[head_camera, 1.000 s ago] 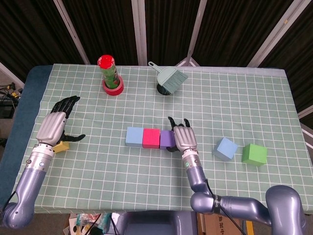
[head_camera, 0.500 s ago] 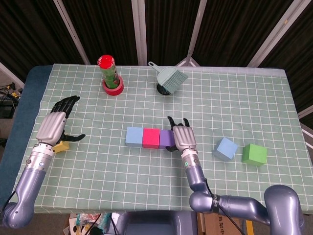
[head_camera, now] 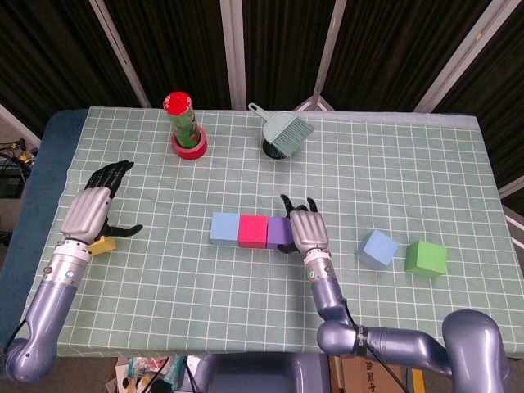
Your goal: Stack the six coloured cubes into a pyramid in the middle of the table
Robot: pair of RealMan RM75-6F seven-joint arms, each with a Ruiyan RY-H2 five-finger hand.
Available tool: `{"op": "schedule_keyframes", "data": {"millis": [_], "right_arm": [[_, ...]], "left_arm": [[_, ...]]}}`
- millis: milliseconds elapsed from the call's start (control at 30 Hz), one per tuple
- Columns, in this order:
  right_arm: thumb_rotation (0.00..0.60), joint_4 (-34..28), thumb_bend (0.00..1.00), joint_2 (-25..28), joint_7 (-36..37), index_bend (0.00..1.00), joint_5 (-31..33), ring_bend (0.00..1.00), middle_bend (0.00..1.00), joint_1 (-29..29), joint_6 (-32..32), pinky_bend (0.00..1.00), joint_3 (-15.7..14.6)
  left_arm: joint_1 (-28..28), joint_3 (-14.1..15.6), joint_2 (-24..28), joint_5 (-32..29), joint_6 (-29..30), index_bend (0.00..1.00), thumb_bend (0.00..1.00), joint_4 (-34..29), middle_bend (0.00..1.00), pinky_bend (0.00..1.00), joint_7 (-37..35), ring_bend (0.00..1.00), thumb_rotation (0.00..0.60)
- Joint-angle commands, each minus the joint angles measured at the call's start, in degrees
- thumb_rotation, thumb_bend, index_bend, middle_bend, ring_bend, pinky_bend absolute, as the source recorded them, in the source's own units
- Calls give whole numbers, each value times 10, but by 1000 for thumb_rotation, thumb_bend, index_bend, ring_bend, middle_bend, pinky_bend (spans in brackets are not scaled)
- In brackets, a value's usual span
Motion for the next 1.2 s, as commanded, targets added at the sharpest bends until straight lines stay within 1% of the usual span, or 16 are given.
{"op": "schedule_keyframes", "data": {"millis": [33,133,300,467,567,667,800,900,1033,1200], "right_arm": [[600,-2,191,1,-1,0,4,109,211,-1,-1,0,-1],[600,-6,191,2,-5,0,9,56,113,-1,0,0,-1],[600,-13,191,1,-12,0,15,6,12,-2,8,0,-2],[600,-28,190,9,-20,0,14,0,0,-6,18,0,-7],[600,-55,191,26,-28,0,14,0,0,-16,32,0,-15],[600,-90,191,52,-39,0,11,0,0,-30,50,0,-27],[600,-151,191,102,-46,0,3,0,0,-58,76,0,-50],[600,-198,191,151,-36,0,-29,0,0,-87,98,0,-76],[600,-240,190,216,2,0,-84,0,0,-134,123,0,-109],[600,-256,191,287,62,0,-143,0,0,-184,142,0,-133]], "left_arm": [[0,0,0,0,0,0,44,0,41,0,0,0,600],[-1,0,0,-1,0,0,44,0,41,0,1,0,600],[-1,1,0,-1,0,0,44,0,41,0,2,0,600],[0,1,0,-1,1,0,44,1,41,0,2,0,600],[-1,2,0,0,0,0,44,3,41,0,3,0,600],[-1,4,-1,1,-1,0,44,3,41,0,6,0,600],[-2,7,-3,2,-1,0,44,3,41,0,11,0,600],[-2,9,-5,4,2,0,44,4,40,0,18,0,600],[-3,15,-11,4,4,0,44,6,40,0,31,0,600],[-8,25,-24,5,2,0,45,11,40,0,53,0,600]]}}
